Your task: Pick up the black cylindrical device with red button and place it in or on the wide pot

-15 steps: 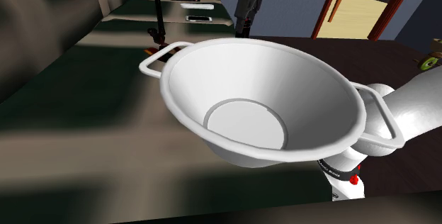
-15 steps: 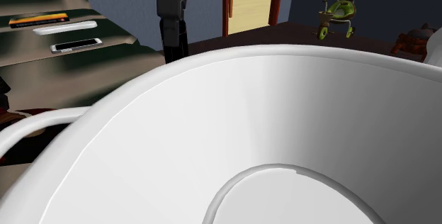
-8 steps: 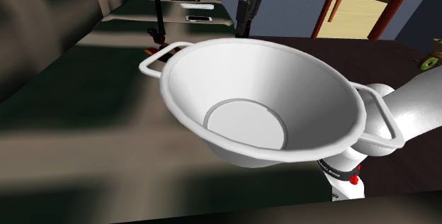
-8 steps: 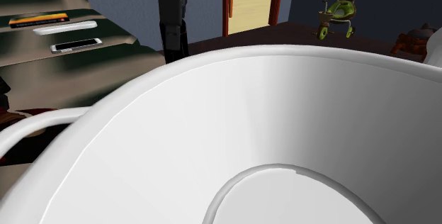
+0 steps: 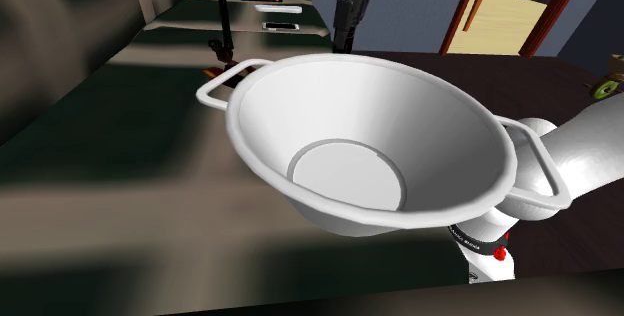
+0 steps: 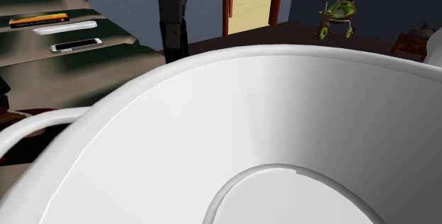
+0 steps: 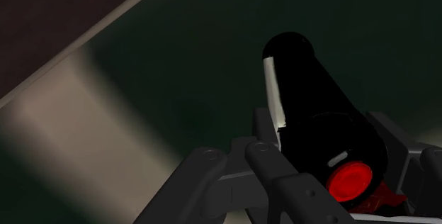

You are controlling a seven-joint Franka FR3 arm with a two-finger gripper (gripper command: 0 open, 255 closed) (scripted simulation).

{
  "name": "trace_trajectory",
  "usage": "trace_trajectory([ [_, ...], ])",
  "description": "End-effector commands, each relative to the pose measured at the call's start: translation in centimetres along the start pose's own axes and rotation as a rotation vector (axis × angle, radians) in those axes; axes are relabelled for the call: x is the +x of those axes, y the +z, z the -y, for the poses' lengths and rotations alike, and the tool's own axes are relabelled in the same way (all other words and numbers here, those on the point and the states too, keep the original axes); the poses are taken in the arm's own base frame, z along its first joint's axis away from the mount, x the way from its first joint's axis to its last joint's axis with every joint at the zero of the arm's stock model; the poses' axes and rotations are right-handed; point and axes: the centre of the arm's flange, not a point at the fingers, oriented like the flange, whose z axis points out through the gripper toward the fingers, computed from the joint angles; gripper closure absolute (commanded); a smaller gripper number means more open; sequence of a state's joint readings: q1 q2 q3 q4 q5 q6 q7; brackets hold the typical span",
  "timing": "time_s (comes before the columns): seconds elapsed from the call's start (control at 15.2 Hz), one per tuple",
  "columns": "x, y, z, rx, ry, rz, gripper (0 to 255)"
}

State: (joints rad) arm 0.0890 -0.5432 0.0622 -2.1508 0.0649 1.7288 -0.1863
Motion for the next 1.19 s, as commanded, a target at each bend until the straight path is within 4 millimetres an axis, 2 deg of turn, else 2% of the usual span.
trace_trajectory([
  [0.0,0.1,-0.8,0.0,0.000,0.000,0.000,255],
  [1.12,1.2,-9.7,0.1,0.000,0.000,0.000,255],
])
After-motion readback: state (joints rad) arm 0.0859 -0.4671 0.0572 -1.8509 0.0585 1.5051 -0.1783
